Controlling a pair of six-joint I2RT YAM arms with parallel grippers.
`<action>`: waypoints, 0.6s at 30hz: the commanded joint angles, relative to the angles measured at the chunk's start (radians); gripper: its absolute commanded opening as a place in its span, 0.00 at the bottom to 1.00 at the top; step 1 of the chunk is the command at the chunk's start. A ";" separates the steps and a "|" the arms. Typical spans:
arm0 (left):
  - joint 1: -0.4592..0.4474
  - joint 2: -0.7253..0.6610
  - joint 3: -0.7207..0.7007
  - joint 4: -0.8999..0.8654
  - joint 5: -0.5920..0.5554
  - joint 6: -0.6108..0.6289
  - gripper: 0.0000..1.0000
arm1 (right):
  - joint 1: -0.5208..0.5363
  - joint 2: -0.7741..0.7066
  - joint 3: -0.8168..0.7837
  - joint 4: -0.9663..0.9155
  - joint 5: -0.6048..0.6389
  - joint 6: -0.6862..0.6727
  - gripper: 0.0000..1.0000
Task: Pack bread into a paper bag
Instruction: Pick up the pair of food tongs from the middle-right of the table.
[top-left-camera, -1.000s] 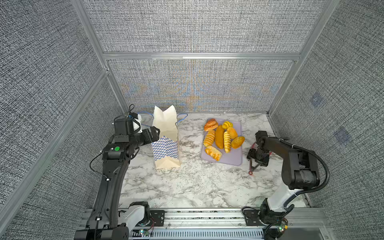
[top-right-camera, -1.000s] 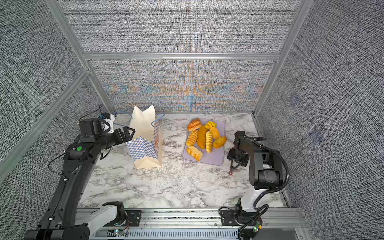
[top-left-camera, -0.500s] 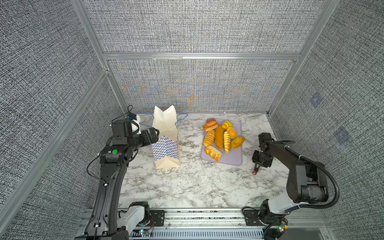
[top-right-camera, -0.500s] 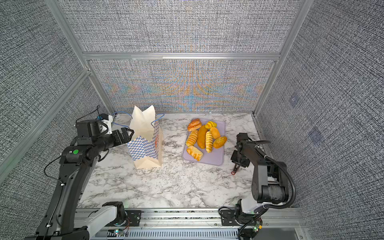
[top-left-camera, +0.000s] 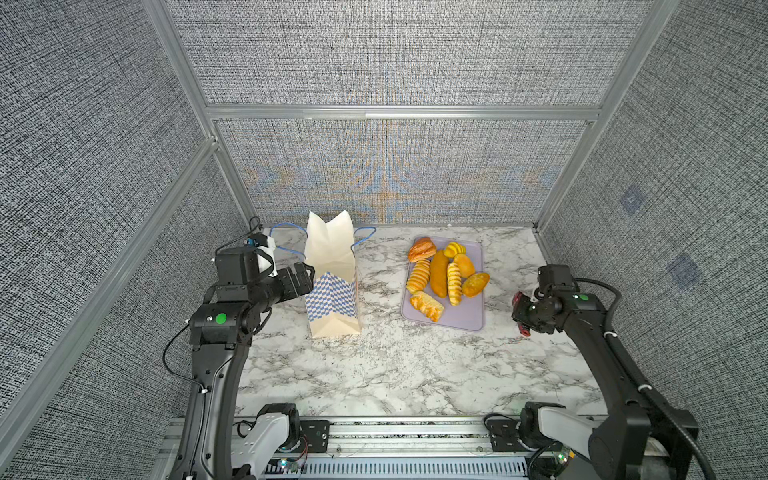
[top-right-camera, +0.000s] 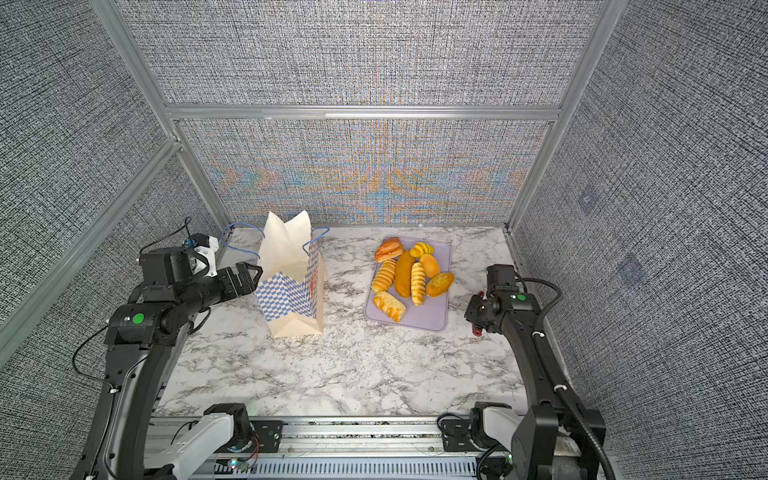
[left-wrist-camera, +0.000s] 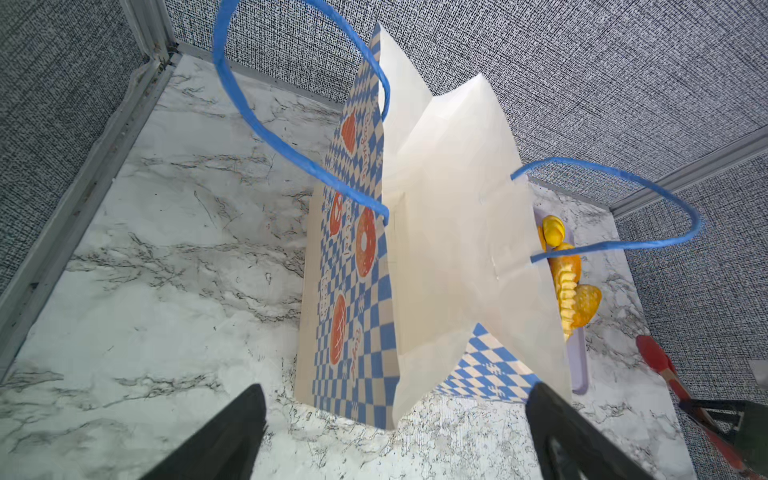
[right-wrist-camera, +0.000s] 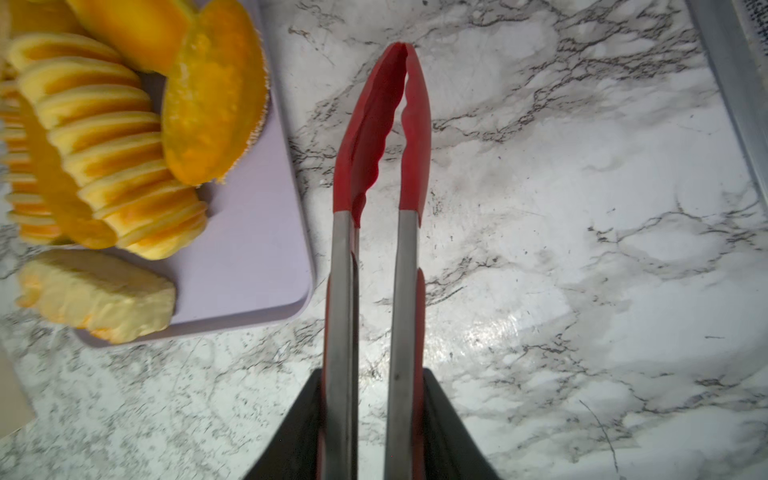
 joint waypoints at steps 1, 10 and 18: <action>0.002 -0.009 0.015 -0.049 -0.016 0.013 0.99 | 0.002 -0.051 0.025 -0.058 -0.090 -0.019 0.36; 0.002 0.022 0.072 -0.162 -0.044 0.063 0.99 | 0.166 -0.082 0.202 -0.166 -0.159 -0.059 0.34; 0.002 0.044 0.081 -0.215 -0.019 0.072 0.98 | 0.351 -0.042 0.347 -0.287 -0.133 -0.095 0.33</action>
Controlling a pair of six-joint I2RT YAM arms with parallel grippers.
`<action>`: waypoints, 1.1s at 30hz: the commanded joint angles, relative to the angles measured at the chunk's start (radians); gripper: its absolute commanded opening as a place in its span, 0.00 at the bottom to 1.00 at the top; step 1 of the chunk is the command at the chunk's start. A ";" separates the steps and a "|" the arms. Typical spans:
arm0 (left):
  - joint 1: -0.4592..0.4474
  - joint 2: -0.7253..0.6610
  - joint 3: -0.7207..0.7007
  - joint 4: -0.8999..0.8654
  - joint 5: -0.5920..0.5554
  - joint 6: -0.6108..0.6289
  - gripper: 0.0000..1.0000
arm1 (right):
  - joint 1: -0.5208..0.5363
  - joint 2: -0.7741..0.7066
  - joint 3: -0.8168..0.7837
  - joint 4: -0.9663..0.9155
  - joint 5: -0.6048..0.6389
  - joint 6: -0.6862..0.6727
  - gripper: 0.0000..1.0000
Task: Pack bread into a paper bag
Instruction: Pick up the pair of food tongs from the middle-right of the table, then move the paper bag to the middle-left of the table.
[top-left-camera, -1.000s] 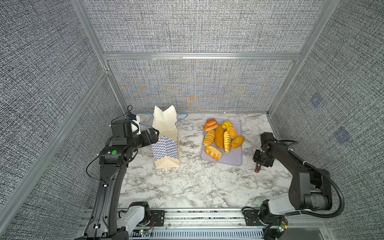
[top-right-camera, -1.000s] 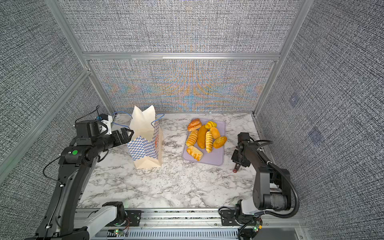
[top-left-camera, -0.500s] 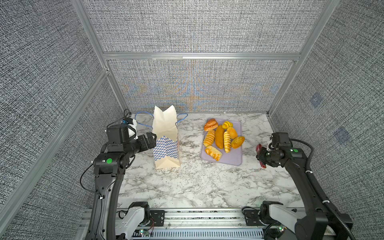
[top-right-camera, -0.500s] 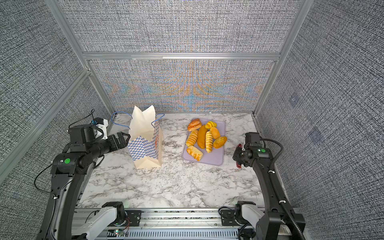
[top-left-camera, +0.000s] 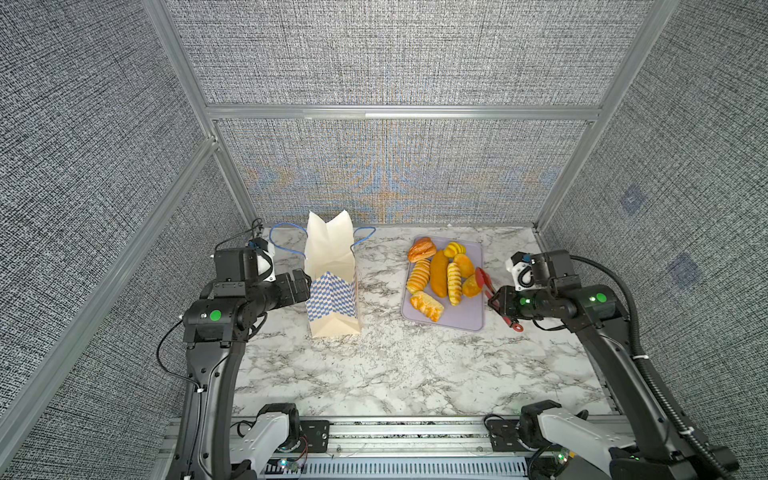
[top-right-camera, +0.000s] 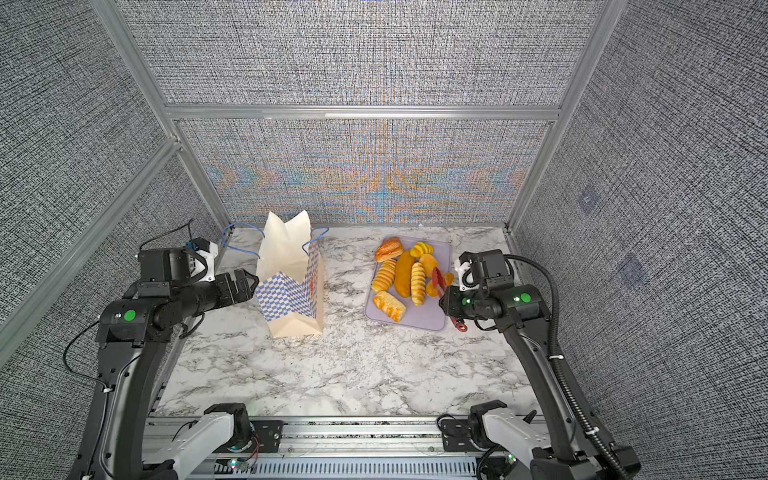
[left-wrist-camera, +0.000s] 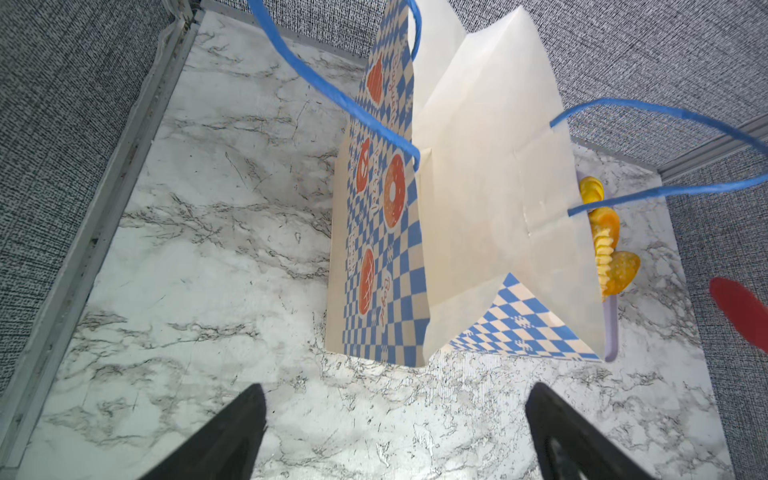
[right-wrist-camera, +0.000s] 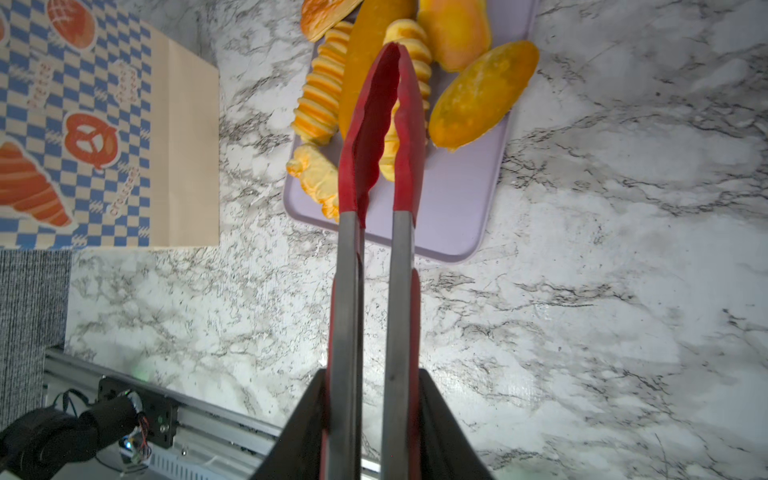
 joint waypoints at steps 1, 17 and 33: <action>0.002 0.003 -0.004 -0.027 0.029 0.007 0.98 | 0.048 0.015 0.049 -0.077 0.007 -0.030 0.33; 0.002 0.170 0.055 0.075 0.000 -0.006 0.91 | 0.162 0.108 0.154 -0.104 0.002 -0.079 0.34; 0.001 0.290 0.078 0.187 0.018 0.001 0.67 | 0.161 0.083 0.055 -0.051 0.056 -0.089 0.37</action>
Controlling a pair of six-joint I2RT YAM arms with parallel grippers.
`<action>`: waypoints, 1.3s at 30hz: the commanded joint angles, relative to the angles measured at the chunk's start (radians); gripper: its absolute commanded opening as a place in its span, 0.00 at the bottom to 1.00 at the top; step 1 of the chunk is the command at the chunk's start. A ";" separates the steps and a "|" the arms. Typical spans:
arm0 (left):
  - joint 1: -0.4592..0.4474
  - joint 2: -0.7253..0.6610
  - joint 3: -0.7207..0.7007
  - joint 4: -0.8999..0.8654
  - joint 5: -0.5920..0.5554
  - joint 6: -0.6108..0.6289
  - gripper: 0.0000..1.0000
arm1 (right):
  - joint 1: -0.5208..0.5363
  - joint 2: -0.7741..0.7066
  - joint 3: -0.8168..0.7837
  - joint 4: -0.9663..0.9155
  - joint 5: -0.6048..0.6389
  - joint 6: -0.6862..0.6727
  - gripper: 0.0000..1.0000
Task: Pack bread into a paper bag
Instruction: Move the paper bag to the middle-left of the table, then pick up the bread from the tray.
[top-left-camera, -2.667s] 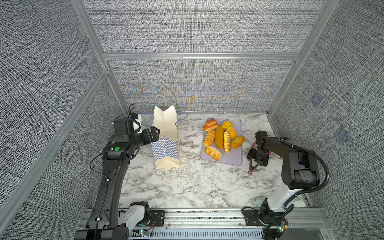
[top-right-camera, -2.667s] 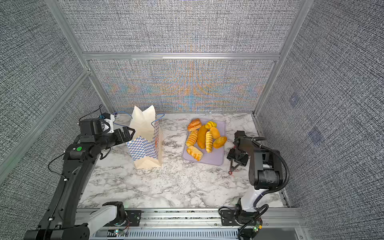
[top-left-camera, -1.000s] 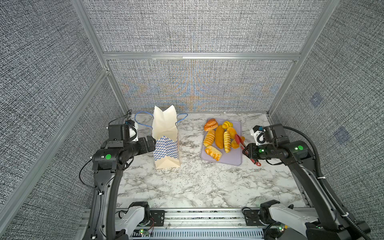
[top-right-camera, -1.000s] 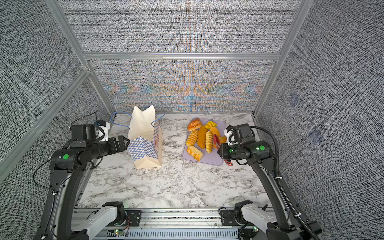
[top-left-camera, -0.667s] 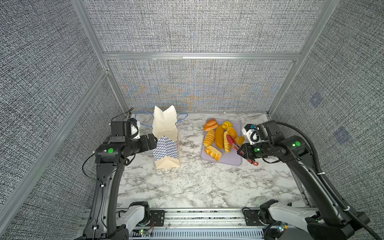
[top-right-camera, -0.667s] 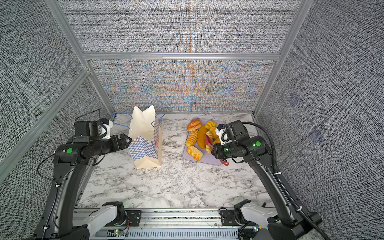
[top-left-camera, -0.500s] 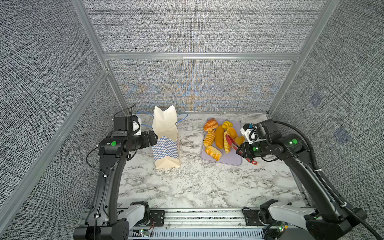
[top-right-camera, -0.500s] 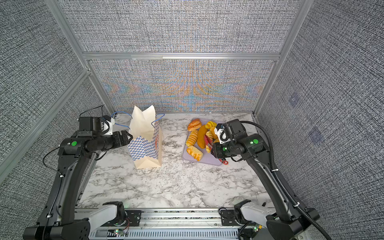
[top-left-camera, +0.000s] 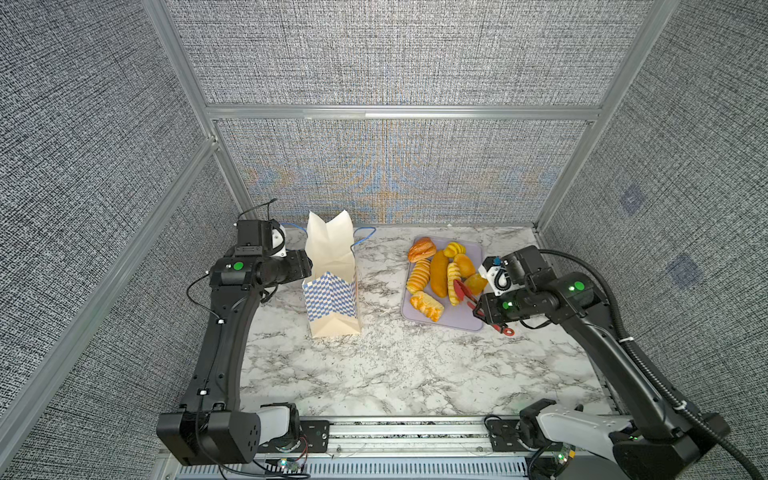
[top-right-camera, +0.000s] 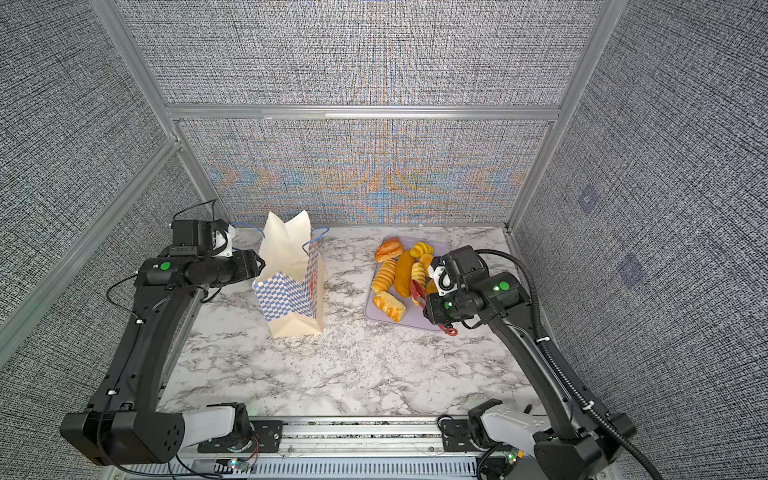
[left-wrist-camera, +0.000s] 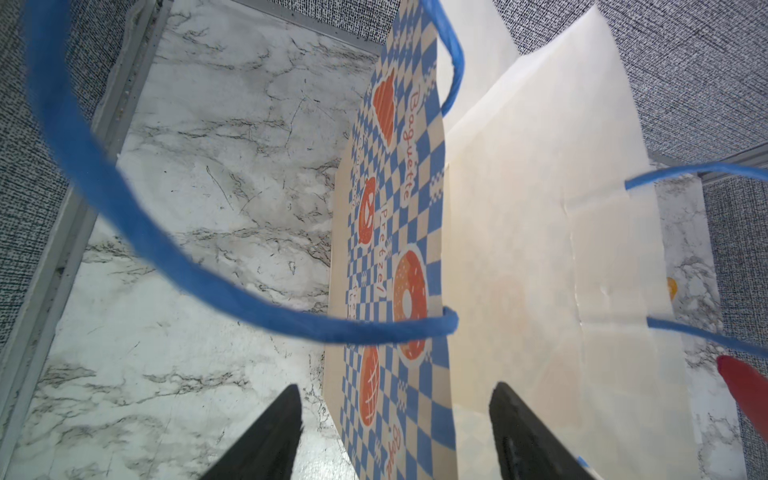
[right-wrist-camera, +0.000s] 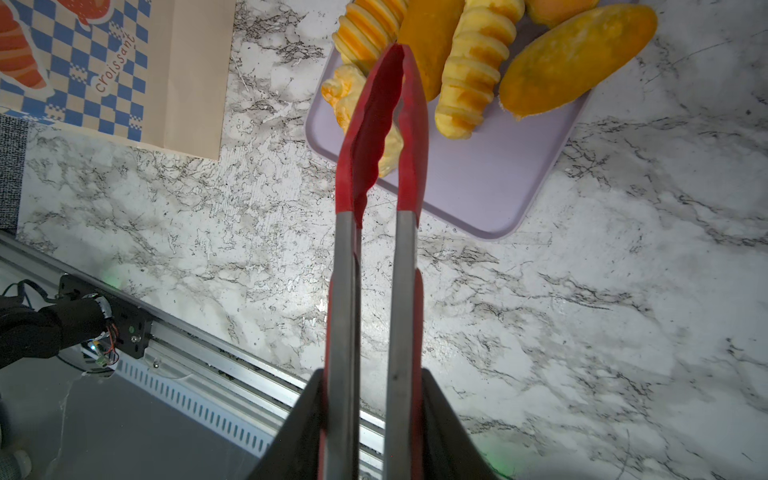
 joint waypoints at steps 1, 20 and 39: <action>0.001 0.013 0.004 0.050 0.026 -0.005 0.61 | 0.001 -0.004 -0.006 0.033 0.022 -0.009 0.37; 0.000 -0.095 -0.137 0.148 0.329 -0.054 0.00 | -0.058 0.051 -0.035 0.063 0.038 -0.021 0.43; 0.000 -0.263 -0.298 0.153 0.304 -0.115 0.00 | -0.070 0.183 0.031 0.063 -0.068 -0.040 0.46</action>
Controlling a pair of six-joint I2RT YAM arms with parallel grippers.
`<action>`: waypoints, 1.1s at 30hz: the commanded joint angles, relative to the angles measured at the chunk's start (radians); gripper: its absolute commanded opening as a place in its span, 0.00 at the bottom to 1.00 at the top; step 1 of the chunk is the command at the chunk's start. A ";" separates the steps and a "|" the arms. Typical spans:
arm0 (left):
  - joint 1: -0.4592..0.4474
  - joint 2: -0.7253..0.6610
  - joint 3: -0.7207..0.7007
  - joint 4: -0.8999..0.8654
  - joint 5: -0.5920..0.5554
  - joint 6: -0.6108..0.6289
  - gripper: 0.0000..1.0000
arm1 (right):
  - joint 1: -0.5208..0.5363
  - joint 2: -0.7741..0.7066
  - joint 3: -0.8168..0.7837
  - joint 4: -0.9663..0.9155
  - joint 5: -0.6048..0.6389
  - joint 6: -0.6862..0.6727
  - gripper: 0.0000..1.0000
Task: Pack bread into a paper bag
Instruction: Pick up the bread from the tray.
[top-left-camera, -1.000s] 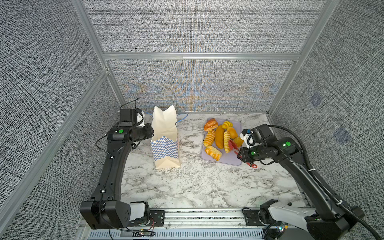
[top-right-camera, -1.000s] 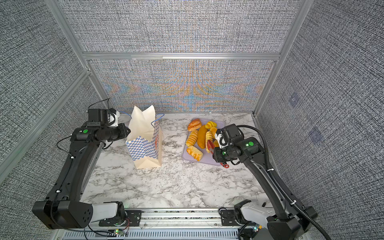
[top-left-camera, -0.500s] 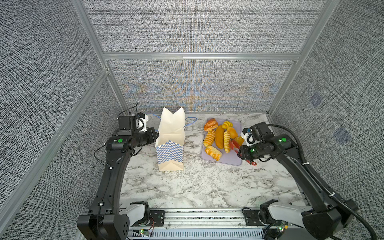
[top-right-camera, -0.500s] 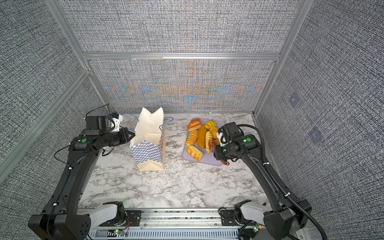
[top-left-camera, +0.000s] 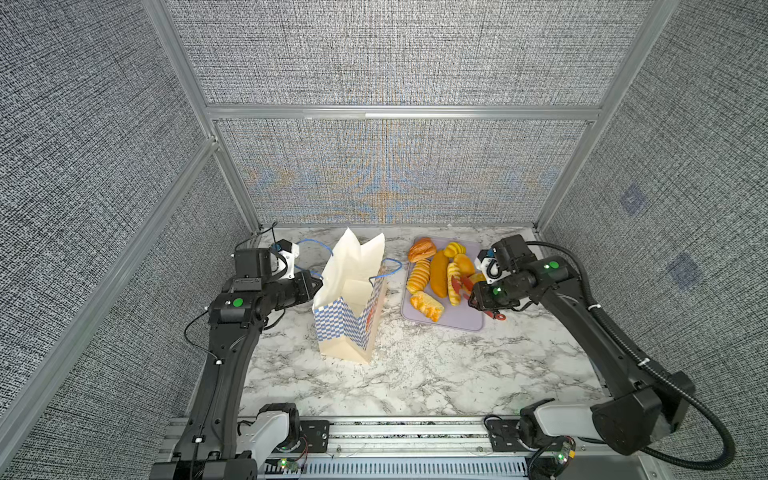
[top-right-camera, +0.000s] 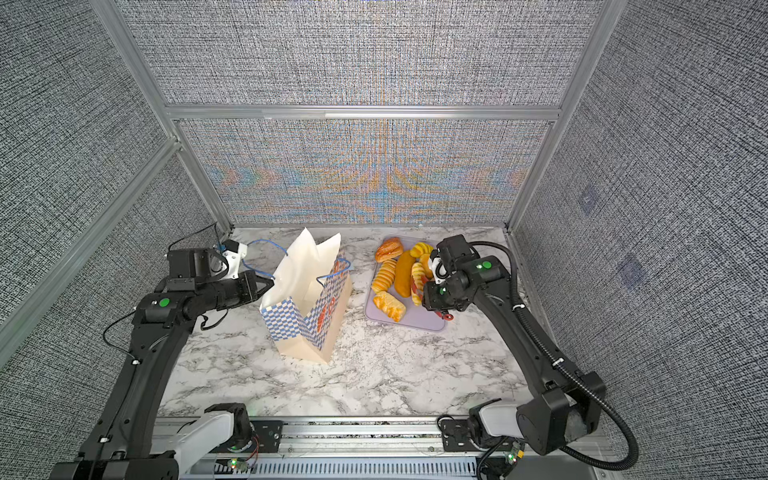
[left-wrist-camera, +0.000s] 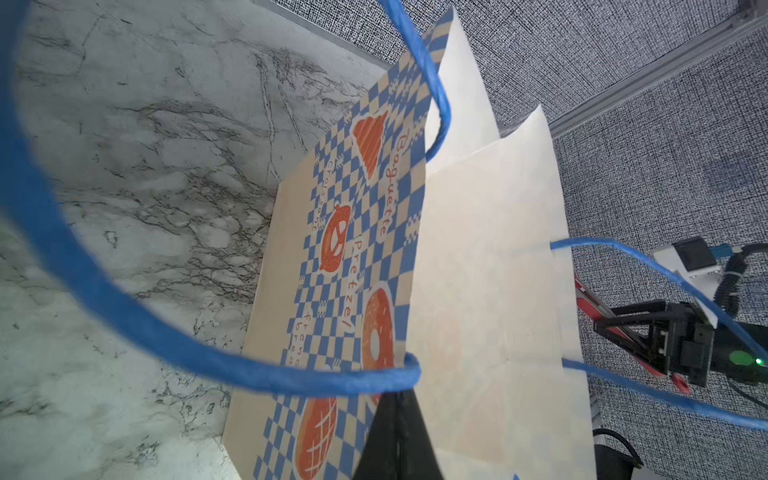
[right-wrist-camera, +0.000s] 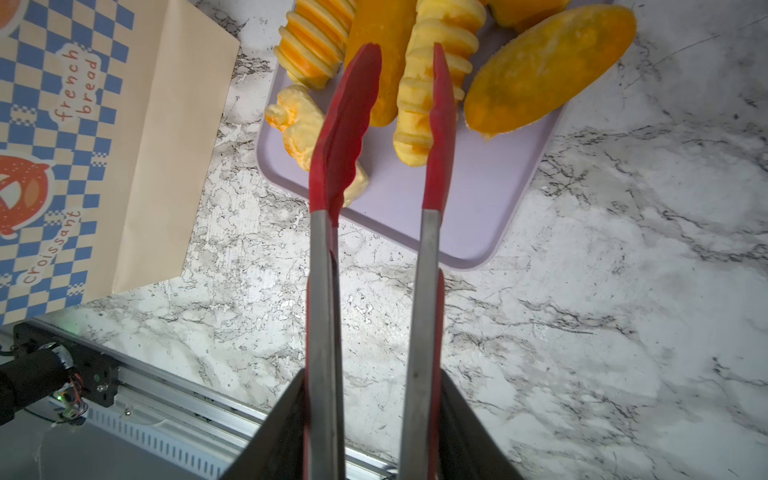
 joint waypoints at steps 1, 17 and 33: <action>0.001 -0.027 -0.018 0.034 -0.052 -0.039 0.00 | 0.011 -0.004 0.000 -0.004 -0.076 -0.015 0.46; 0.001 -0.057 -0.033 0.079 -0.119 -0.093 0.00 | 0.080 -0.077 -0.114 -0.063 -0.088 -0.046 0.54; 0.001 -0.058 -0.050 0.085 -0.110 -0.094 0.00 | 0.134 0.030 -0.124 -0.005 -0.050 -0.056 0.60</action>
